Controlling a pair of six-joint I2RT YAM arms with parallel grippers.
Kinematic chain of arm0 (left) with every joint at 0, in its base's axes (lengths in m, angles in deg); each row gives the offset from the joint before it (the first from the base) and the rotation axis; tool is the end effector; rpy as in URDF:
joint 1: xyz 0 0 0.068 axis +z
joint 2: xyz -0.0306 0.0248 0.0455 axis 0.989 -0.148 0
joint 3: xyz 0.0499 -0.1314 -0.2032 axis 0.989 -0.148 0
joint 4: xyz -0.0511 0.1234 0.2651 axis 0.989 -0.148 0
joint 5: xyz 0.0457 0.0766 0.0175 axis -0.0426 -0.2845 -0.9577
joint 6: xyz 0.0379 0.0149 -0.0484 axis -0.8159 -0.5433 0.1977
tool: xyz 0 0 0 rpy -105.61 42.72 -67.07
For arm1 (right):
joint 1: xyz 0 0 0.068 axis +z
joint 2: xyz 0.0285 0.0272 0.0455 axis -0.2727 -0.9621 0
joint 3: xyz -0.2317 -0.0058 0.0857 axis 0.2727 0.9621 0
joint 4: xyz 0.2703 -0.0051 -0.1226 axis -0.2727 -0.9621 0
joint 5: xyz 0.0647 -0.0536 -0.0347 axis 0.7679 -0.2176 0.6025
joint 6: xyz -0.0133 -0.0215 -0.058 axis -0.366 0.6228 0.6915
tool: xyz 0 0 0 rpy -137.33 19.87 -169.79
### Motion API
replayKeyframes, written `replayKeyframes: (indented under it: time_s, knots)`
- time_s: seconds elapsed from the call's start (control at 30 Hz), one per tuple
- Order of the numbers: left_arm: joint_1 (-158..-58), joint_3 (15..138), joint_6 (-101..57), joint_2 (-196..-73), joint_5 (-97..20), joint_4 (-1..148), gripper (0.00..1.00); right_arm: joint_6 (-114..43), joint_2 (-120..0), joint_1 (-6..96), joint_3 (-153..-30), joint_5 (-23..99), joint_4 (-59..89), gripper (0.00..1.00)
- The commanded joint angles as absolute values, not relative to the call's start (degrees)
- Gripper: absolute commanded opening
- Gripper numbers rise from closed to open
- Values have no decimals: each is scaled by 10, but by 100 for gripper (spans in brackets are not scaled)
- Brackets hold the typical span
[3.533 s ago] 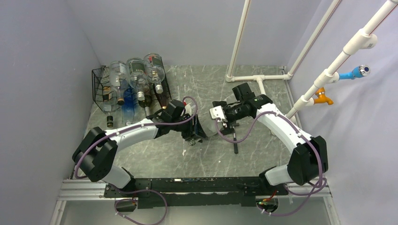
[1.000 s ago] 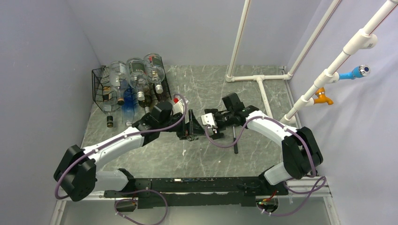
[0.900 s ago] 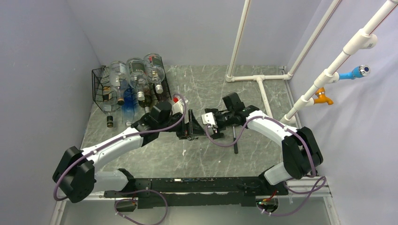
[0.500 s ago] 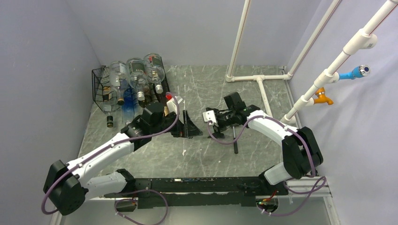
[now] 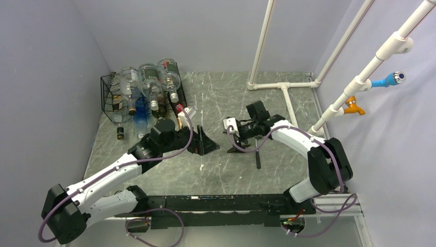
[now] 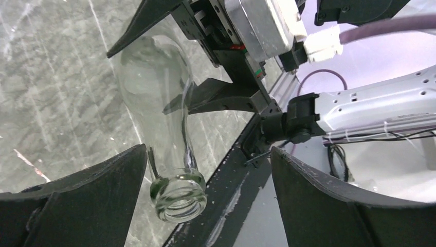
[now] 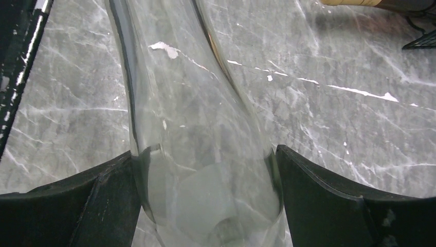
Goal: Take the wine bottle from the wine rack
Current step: Place the wine bottle at the center of the board.
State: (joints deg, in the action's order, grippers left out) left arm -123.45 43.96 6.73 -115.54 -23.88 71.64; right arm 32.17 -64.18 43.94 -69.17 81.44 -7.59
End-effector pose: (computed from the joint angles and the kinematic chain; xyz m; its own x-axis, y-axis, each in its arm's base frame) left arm 0.2039 -0.2085 0.2528 -0.7425 -0.1401 -0.6551 0.5381 0.4577 -0.7078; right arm 0.2739 0.1895 0.1646 0.2391 -0.4875 -0.8397 -0.9693 -0.1716 -0.1763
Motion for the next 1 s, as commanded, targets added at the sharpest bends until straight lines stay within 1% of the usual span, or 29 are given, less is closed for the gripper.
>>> replayKeyframes:
  time_s: [0.0, 0.1, 0.17, 0.27, 0.5, 0.53, 0.57, 0.63, 0.67, 0.7, 0.73, 0.8, 0.9, 0.97]
  knots:
    - [-1254, 422, 23, -1122, -304, 771, 93, 276, -644, 433, -718, 876, -54, 47]
    - [-1261, 408, 21, -1115, -334, 784, 92, 264, -649, 432, -720, 879, -49, 47]
    - [-1268, 402, 26, -1115, -359, 789, 89, 256, -651, 432, -720, 880, -45, 47]
    - [-1275, 402, 29, -1120, -385, 790, 79, 249, -656, 432, -721, 881, -42, 46]
    - [-1283, 414, 35, -1137, -407, 778, 50, 240, -662, 432, -723, 880, -41, 46]
    - [-1283, 415, 35, -1137, -409, 775, 48, 239, -662, 431, -723, 878, -41, 46]
    - [-1284, 416, 34, -1137, -409, 774, 42, 238, -663, 431, -724, 878, -40, 46]
    - [-1284, 418, 33, -1137, -413, 770, 27, 234, -665, 431, -725, 876, -40, 46]
    - [-1284, 419, 33, -1137, -414, 767, 19, 232, -667, 431, -725, 876, -39, 46]
    - [-1285, 421, 31, -1111, -415, 763, 10, 228, -668, 431, -727, 876, -39, 46]
    - [-1285, 425, 28, -1134, -415, 760, 1, 222, -669, 431, -728, 875, -38, 47]
    - [-1285, 435, 20, -1138, -416, 752, 0, 210, -674, 431, -738, 871, -46, 49]
    - [-1285, 461, -8, -1141, -416, 734, 0, 184, -681, 432, -757, 864, -63, 59]
    - [-1285, 489, -34, -1152, -415, 716, 0, 168, -678, 432, -760, 856, -62, 67]
